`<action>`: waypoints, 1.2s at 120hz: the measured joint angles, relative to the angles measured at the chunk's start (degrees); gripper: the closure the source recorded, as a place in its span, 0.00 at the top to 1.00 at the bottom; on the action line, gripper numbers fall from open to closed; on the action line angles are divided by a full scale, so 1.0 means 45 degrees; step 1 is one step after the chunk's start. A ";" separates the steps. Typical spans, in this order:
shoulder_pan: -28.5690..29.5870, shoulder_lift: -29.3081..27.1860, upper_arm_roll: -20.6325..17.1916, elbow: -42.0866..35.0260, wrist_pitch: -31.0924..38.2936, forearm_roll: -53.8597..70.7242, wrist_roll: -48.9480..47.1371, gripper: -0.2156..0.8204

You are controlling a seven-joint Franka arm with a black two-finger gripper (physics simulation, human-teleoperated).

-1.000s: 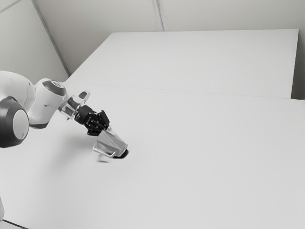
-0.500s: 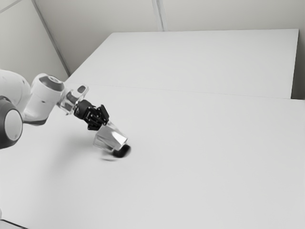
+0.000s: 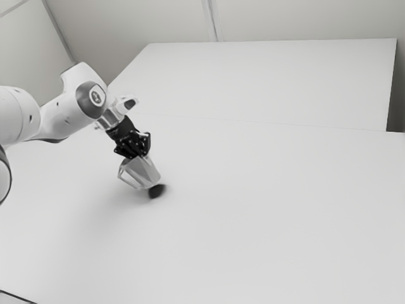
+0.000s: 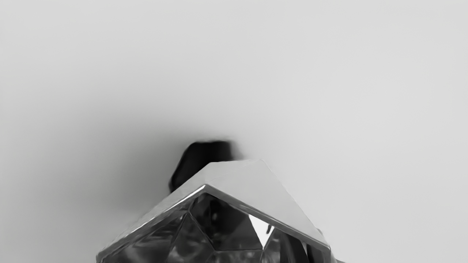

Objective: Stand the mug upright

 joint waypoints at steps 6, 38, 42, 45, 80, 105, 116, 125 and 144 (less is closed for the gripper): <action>-0.0092 -0.0085 0.0003 -0.0221 0.0190 0.0373 -0.0567 0.05; -0.0663 -0.0202 0.0012 -0.0427 0.0776 0.2795 -0.3212 0.05; -0.0791 -0.0252 0.0018 -0.0535 0.0887 0.3067 -0.3503 0.04; -0.0857 -0.0314 0.0023 -0.0689 0.0989 0.3229 -0.3713 0.04; -0.1248 -0.0953 0.0047 -0.2018 0.2315 0.4173 -0.5754 0.05; -0.1350 -0.1622 0.0212 -0.3146 0.3465 0.4286 -0.6745 0.04; -0.1296 -0.1626 0.0252 -0.3316 0.3741 0.4309 -0.7087 0.05; -0.1361 -0.1608 0.0272 -0.3356 0.3872 0.4502 -0.7334 0.05; -0.1657 -0.1528 0.0280 -0.3369 0.3966 0.4912 -0.7769 0.05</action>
